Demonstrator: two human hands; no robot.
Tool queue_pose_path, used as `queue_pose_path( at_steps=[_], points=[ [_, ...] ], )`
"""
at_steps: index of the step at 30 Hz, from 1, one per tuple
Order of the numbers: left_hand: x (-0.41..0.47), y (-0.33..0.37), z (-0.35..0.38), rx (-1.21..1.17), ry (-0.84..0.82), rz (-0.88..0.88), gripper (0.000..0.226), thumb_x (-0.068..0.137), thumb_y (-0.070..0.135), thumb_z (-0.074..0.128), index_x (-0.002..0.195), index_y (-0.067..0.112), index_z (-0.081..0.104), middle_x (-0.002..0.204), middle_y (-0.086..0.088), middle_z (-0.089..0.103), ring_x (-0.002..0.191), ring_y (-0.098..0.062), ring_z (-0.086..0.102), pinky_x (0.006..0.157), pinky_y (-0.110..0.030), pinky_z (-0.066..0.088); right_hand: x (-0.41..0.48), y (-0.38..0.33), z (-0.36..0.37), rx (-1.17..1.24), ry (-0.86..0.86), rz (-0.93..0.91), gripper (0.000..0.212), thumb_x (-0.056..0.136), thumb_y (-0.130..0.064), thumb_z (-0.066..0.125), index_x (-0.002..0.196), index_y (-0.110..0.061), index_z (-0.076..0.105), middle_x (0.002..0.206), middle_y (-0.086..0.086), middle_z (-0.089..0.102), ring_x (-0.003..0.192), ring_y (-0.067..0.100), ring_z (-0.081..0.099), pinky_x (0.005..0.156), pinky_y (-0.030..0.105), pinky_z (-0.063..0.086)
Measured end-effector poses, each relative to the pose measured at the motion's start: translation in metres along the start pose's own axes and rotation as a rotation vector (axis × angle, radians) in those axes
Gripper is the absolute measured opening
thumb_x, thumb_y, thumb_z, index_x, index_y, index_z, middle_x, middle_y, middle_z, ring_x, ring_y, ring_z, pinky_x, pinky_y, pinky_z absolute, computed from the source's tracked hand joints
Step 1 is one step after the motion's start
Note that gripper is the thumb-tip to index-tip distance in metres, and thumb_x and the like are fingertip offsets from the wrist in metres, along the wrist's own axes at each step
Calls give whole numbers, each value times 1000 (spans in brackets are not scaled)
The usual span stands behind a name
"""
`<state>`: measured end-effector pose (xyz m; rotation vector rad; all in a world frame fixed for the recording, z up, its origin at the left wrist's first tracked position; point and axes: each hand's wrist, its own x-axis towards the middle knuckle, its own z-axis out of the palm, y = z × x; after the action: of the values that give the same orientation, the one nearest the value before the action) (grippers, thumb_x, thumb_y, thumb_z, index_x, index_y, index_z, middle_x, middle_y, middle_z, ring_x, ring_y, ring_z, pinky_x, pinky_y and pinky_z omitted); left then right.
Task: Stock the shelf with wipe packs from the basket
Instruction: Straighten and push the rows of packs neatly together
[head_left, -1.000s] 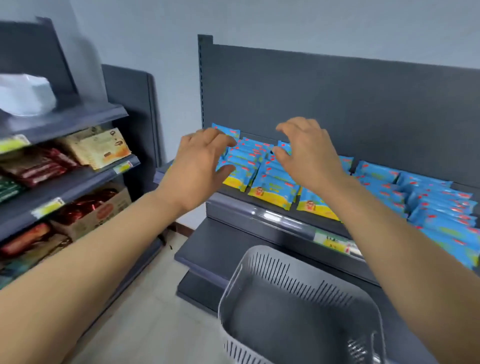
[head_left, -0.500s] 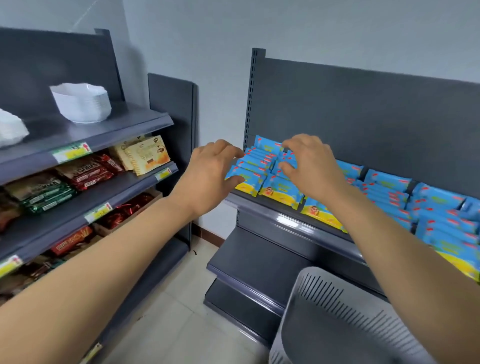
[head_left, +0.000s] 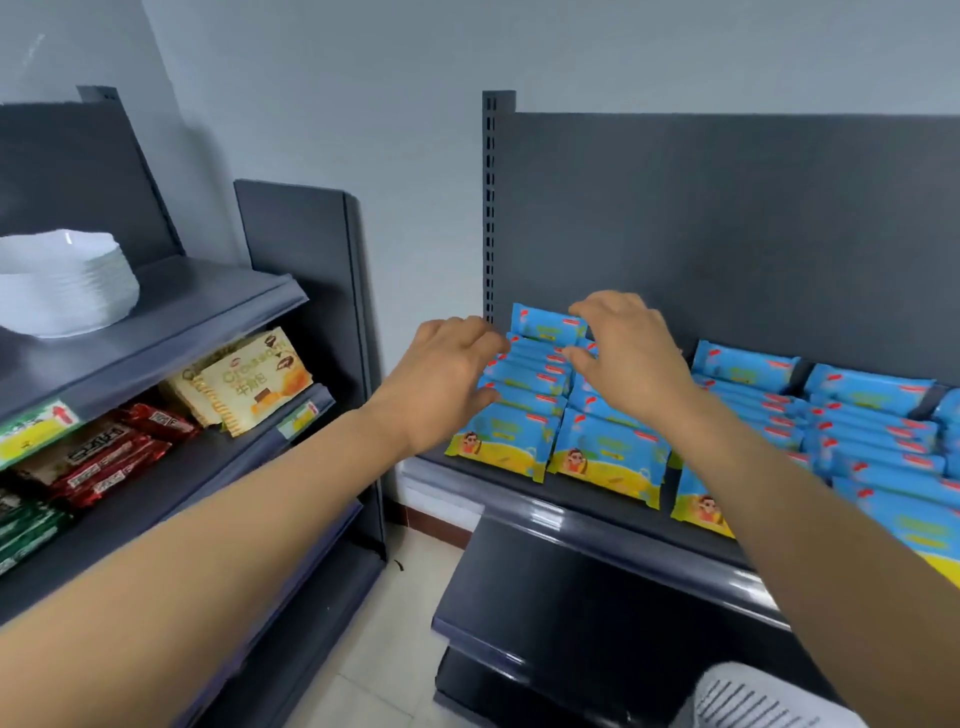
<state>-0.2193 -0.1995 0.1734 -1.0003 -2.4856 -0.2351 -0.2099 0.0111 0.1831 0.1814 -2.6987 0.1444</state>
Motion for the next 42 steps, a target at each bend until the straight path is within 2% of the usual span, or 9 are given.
queue_pose_path(
  at_steps=[8,15,20,23,27,32,37,40,42],
  points=[
    [43,-60,67,-44,-152,85,51,81,25,67,126,8,52,121,-10,53,112,-29,48,99,-33,24,44,18,46,-134,-147,60,43,92,-32,54,129,-12,48,131,5,49,124,26,39,98,39,34],
    [72,-97,117,5,-245,310,54,78,30,69,125,9,52,119,-9,53,110,-30,49,97,-37,29,69,19,77,-268,-287,104,39,92,-32,51,127,-13,47,134,6,46,125,26,38,102,39,32],
    [79,-118,143,-4,-327,397,63,78,48,64,130,18,43,126,0,47,115,-22,43,100,-32,26,86,21,104,-272,-353,159,42,92,-32,51,130,-14,46,136,7,46,126,26,38,103,39,31],
    [81,-117,152,-23,-442,365,86,68,65,64,134,19,36,132,2,39,123,-20,35,105,-33,22,94,26,119,-205,-408,186,47,92,-39,50,132,-14,45,137,7,46,126,26,38,106,41,33],
    [81,-111,165,-64,-548,329,100,58,67,68,137,18,30,132,2,35,127,-20,29,111,-36,20,105,39,134,-125,-518,193,63,89,-51,49,139,-15,37,144,7,39,134,26,31,109,42,30],
    [92,-111,171,-42,-553,272,90,59,63,70,129,18,38,124,1,40,118,-21,34,105,-35,24,126,60,146,-38,-698,246,93,73,-68,59,144,-16,29,149,5,34,136,25,31,110,42,31],
    [102,-113,176,-42,-539,199,82,58,65,69,120,18,42,116,1,40,110,-20,33,100,-33,28,149,76,156,115,-828,340,119,41,-82,65,140,-25,33,144,-6,40,129,19,42,104,43,41],
    [107,-117,179,-24,-509,168,81,56,66,69,116,19,43,114,2,38,109,-21,33,99,-33,29,160,81,164,161,-892,346,112,37,-81,69,132,-28,42,135,-10,48,122,18,48,105,42,39],
    [109,-120,181,-33,-516,150,83,54,66,69,116,19,42,122,0,34,117,-23,30,102,-34,27,168,83,166,163,-938,328,107,36,-80,70,126,-28,48,129,-10,54,116,18,52,103,41,41]
  ],
)
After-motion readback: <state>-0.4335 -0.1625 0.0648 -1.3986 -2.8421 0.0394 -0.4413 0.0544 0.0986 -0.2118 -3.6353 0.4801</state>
